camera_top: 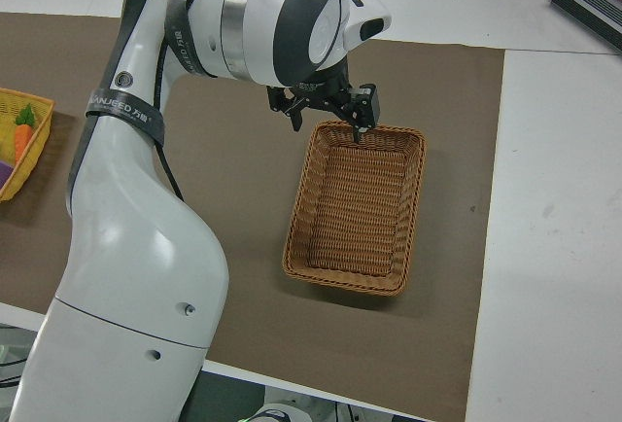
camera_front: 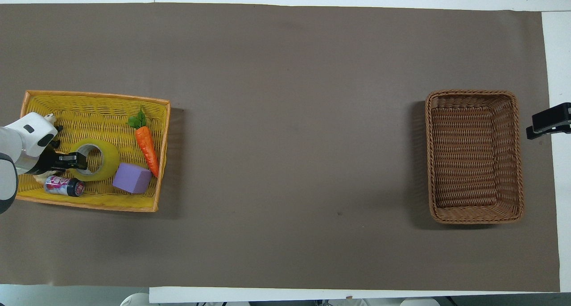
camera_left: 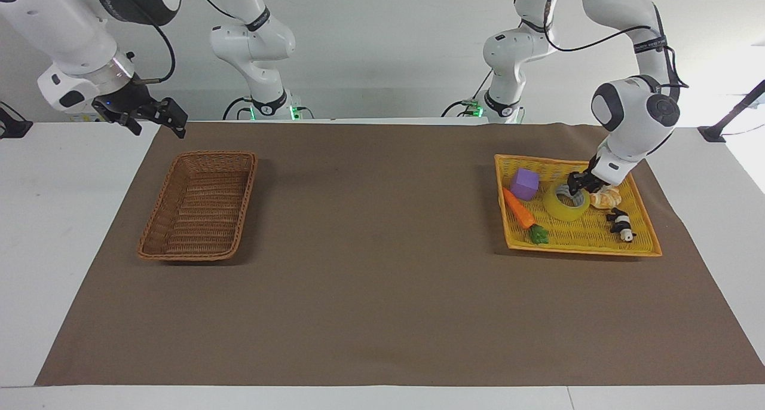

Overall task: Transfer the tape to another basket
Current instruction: 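Reach the left gripper down onto the yellow tape roll in the basket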

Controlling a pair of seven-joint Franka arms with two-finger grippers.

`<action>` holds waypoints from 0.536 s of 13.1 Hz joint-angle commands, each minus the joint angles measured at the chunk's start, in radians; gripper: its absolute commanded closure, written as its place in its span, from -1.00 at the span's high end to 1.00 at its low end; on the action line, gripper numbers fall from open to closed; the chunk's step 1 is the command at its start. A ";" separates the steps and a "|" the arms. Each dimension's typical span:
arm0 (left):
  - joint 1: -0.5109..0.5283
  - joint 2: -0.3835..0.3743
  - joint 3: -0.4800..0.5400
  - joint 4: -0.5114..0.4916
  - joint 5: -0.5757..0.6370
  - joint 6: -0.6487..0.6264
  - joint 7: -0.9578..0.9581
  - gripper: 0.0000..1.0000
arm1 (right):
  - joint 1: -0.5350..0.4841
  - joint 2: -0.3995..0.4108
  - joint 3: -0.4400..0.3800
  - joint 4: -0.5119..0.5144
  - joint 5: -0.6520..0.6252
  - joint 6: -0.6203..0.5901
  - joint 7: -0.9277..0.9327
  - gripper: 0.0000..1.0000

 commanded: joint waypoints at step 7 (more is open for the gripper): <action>-0.018 -0.010 0.008 -0.032 -0.007 0.030 0.014 -0.10 | -0.004 -0.027 0.004 -0.030 0.003 0.011 -0.018 0.98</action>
